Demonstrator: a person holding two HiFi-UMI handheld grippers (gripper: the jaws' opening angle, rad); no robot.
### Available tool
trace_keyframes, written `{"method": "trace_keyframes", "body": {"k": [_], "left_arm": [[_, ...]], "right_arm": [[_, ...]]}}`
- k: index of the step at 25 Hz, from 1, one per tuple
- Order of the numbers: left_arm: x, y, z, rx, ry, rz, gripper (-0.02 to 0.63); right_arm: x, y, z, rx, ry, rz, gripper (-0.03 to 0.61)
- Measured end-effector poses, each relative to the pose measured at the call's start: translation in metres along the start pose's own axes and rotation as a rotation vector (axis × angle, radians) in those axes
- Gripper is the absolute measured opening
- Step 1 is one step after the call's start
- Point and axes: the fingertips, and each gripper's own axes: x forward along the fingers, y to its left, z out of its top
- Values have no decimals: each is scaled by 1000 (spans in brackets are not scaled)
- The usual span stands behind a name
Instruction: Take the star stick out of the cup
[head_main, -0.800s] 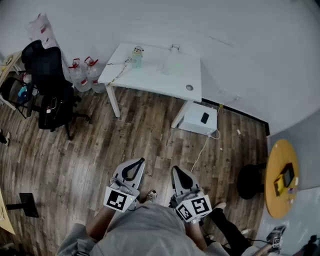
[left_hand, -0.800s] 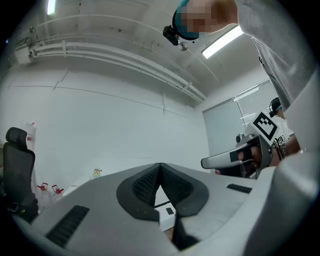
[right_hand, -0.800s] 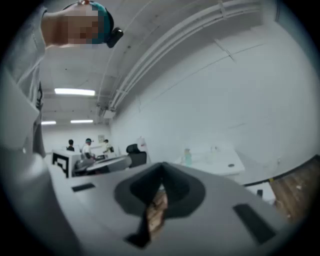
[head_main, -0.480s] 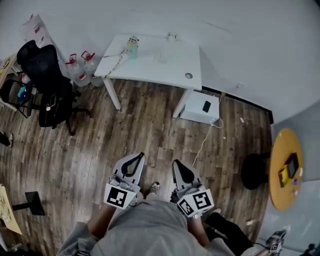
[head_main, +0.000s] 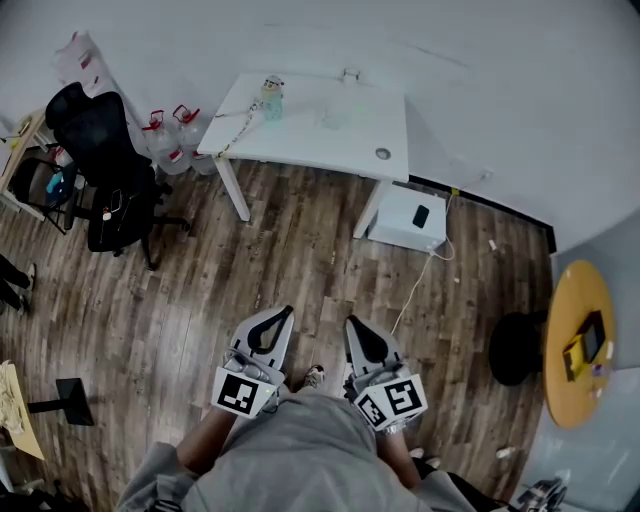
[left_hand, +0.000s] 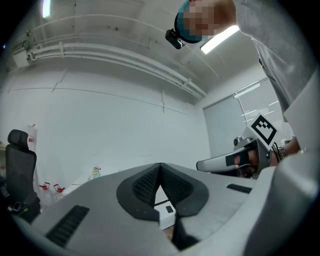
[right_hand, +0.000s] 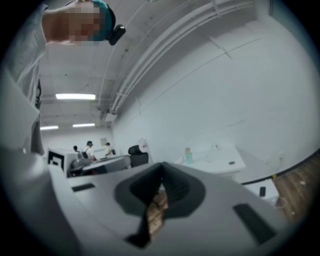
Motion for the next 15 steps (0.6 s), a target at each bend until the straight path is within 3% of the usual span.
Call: {"method": "trace_keyframes", "body": {"k": [7,15], "left_arm": [[8,-19,0,41,-16,25,29],[20,-32,-2,18,-22,9,29]], "right_arm": [[-13,-16,7,-30,-38,29,35],[-19,-34,9,-41,-26,10,35]]}}
